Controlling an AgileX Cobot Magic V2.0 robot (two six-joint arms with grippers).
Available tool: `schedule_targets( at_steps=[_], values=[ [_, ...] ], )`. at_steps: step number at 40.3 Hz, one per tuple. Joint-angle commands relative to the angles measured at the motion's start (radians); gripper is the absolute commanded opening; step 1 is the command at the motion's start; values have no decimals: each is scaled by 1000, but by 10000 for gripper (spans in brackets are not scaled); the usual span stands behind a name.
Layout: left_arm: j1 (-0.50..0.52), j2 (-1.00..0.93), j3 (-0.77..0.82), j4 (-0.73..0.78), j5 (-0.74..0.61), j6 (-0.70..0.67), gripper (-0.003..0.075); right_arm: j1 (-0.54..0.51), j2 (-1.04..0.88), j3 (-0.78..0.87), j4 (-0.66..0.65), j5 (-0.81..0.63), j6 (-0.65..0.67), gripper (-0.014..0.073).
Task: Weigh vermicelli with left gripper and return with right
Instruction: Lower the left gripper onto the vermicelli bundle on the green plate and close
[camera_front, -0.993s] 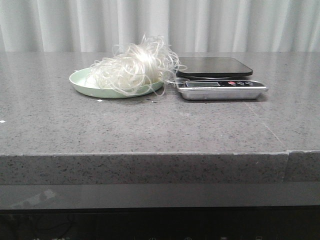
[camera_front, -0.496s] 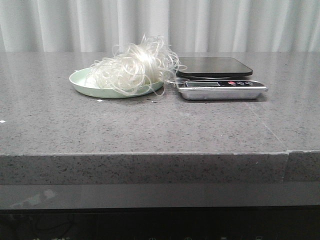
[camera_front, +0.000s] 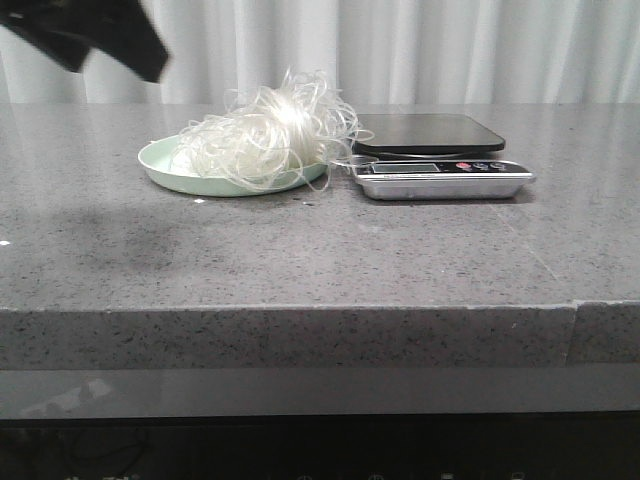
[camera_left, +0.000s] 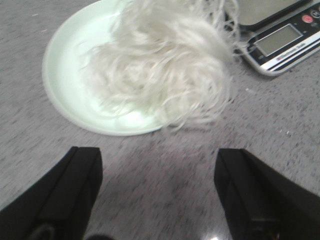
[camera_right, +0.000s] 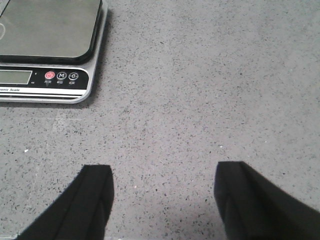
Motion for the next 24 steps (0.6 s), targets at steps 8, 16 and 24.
schedule_targets(
  at_steps=[8,16,24],
  values=[
    [-65,207,-216,2,-90,3,552,-3,5,-35,-9,-57,-4,549],
    [-69,340,-307,30,-124,3,552,-3,5,-35,-9,-57,-4,549],
    [-69,382,-326,56,-126,3,475,-3,5,-35,-9,-57,-4,549]
  ],
)
